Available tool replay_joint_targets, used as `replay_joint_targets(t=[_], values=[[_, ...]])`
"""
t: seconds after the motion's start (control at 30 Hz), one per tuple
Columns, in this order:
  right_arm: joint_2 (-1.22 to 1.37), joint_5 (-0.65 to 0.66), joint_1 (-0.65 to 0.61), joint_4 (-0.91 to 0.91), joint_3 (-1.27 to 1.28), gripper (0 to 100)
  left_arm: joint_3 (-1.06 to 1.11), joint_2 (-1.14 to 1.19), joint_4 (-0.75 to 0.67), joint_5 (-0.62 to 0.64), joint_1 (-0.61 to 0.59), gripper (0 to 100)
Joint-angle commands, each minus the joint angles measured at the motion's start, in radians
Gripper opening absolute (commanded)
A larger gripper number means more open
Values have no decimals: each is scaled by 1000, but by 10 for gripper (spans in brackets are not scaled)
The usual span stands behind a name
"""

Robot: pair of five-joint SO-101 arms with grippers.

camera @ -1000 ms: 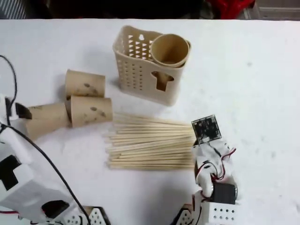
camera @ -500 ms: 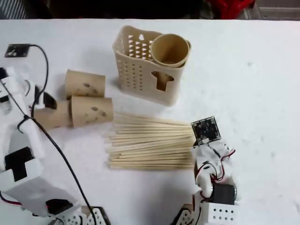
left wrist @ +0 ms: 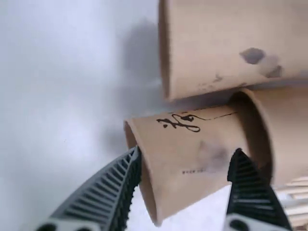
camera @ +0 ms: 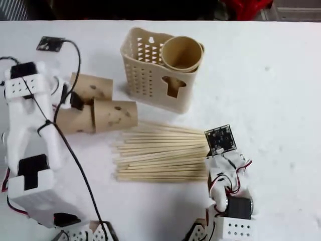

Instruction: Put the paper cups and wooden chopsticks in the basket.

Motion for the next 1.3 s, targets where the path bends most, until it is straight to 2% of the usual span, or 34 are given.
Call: replay_joint_targets(t=[0.0,0.13,0.33,0.43,0.57,0.7,0.83,0.93,1.07,1.27], values=[[-5,5,-1,-21,-3,20,-184,-18,115,14,59,290],[-5,5,-1,-21,-3,20,-285,-10,206,14,127,290],[-5,5,-1,-21,-3,20,-301,-18,219,11,191,286],[-5,5,-1,-21,-3,20,-313,-36,252,9,143,286],[-5,5,-1,-21,-3,20,-321,-94,281,2,8,290],[-5,5,-1,-21,-3,20,-305,-148,276,-74,-130,290],[-5,5,-1,-21,-3,20,-222,-147,218,-140,-232,290],[-5,5,-1,-21,-3,20,-98,-154,100,-173,-295,290],[-5,5,-1,-21,-3,20,-2,-154,2,-178,-315,290],[-5,5,-1,-21,-2,20,-14,-154,0,-170,-272,290]])
